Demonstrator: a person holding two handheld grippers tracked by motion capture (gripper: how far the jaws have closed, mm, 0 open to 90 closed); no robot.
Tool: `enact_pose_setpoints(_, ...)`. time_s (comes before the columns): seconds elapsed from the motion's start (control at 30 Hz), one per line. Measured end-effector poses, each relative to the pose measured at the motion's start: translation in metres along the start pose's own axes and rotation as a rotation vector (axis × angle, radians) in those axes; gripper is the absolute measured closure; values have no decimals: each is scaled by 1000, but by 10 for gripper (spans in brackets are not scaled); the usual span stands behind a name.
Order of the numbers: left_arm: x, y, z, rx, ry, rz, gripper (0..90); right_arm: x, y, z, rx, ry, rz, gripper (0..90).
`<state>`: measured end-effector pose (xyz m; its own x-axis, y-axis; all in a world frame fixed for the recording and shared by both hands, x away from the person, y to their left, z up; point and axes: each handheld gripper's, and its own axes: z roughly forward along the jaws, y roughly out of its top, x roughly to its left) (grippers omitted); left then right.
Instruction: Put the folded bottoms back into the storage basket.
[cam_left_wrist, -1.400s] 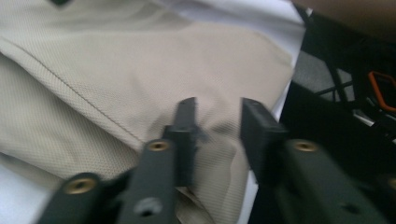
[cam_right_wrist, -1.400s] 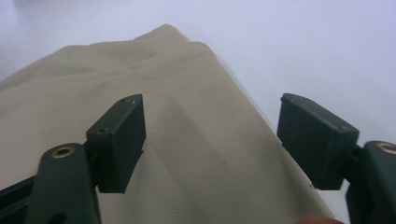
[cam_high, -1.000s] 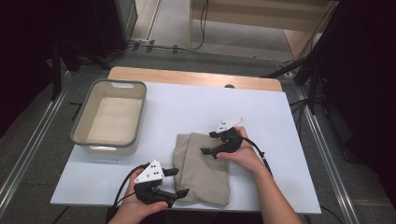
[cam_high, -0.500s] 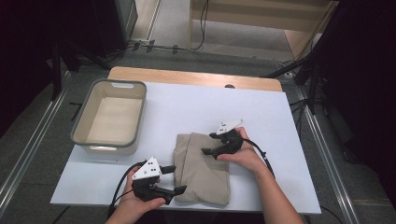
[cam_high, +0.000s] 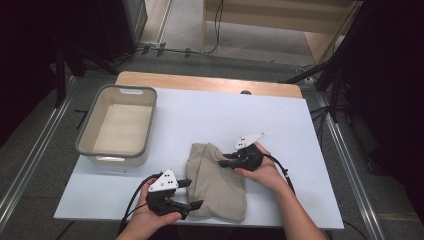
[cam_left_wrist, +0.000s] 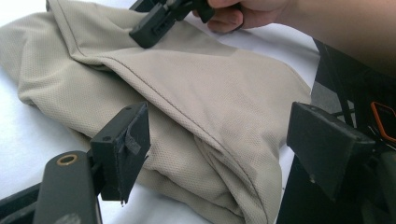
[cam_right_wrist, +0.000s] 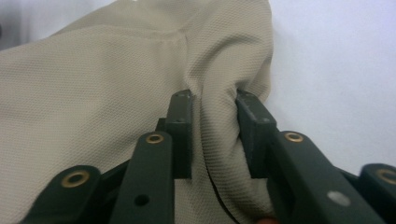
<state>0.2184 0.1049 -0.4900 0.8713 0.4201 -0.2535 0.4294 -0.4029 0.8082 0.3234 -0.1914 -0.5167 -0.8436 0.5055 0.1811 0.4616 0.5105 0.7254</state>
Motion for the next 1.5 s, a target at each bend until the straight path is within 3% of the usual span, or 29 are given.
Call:
enact_pose_setpoints(0.13,2,3,1,-6,-5,-12,195,-6,-3,-8,-37,-22,38,723)
enact_pose_setpoints(0.2,3,5,2,-9,-2,-22,162,-10,-6,-13,-59,-65,54,725)
enact_pose_setpoints(0.3,5,8,7,-5,11,-27,127,-14,-11,-22,-73,-110,90,726)
enact_pose_setpoints(0.43,9,12,20,13,41,-67,60,-19,-20,-33,-92,-149,147,725)
enact_pose_setpoints(0.5,10,13,28,24,70,-91,2,-19,-23,-37,-114,-161,152,725)
enact_pose_setpoints(0.7,8,16,52,80,131,-164,0,-17,-30,-48,-149,-183,166,725)
enact_pose_setpoints(0.77,5,16,59,96,130,-188,0,-17,-32,-50,-153,-191,167,724)
enact_pose_setpoints(0.83,0,17,65,119,167,-183,0,-16,-34,-52,-158,-197,169,724)
enact_pose_setpoints(0.9,-3,18,70,110,150,-205,0,-16,-36,-52,-160,-202,166,724)
enact_pose_setpoints(0.97,-9,20,75,119,199,-191,4,-15,-36,-52,-161,-208,159,724)
enact_pose_setpoints(1.03,-14,21,79,127,259,-183,37,-15,-37,-52,-164,-209,162,724)
enact_pose_setpoints(1.13,-18,21,80,132,295,-153,176,-15,-37,-51,-170,-216,159,724)
enact_pose_setpoints(1.3,-22,20,81,125,235,-143,467,-13,-35,-49,-175,-213,144,724)
enact_pose_setpoints(1.5,-25,18,81,113,198,-124,618,-10,-30,-47,-183,-210,130,724)
